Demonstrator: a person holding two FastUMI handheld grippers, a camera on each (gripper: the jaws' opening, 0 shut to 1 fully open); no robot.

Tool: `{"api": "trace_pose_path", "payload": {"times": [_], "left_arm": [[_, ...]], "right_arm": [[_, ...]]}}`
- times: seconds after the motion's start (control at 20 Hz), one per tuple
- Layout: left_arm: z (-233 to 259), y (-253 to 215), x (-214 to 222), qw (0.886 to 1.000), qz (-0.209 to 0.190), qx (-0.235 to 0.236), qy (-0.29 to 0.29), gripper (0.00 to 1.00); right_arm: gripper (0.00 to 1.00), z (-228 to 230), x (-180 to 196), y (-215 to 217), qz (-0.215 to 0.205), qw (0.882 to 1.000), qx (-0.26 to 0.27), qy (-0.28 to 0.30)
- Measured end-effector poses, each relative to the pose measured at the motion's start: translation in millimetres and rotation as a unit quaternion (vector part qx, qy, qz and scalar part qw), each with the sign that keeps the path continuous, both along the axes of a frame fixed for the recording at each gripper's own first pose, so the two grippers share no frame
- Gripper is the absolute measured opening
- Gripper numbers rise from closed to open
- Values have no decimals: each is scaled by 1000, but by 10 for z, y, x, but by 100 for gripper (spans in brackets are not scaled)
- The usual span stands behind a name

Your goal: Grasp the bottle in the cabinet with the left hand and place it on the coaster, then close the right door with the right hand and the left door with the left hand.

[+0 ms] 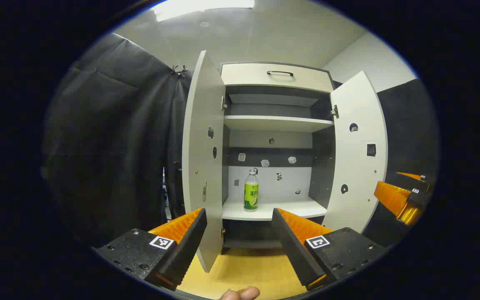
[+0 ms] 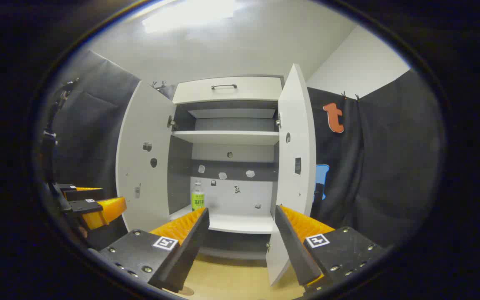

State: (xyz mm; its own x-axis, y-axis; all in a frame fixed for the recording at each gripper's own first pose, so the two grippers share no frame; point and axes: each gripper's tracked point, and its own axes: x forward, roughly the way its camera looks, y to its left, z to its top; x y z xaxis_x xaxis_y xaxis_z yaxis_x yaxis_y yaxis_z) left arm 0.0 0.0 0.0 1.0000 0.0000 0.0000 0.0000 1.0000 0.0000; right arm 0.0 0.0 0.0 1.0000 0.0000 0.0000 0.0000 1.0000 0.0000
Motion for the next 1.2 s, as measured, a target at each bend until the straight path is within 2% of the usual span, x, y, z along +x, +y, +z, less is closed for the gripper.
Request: {"api": "trace_pose_path", "payload": {"times": [0.6,0.65,0.7,0.95,1.05,1.2], "left_arm": [[-105,-11,623,1000,-14,-5,11,99],[-110,-16,659,1000,-18,-4,11,99],[-109,-19,688,1000,-20,-3,11,99],[-11,-13,863,1000,-27,-4,0,99],[11,-17,954,1000,-26,-1,-4,99],[10,-58,1100,1000,-26,1,-7,99]], "right_arm": [[93,-104,382,-79,-29,999,-16,11],[98,-110,405,-82,-29,999,-15,14],[93,-128,419,-96,-32,999,-14,17],[93,-130,463,-172,-48,999,-13,19],[96,-114,475,-171,-48,999,-11,13],[93,-92,502,-190,-50,999,-9,9]]}}
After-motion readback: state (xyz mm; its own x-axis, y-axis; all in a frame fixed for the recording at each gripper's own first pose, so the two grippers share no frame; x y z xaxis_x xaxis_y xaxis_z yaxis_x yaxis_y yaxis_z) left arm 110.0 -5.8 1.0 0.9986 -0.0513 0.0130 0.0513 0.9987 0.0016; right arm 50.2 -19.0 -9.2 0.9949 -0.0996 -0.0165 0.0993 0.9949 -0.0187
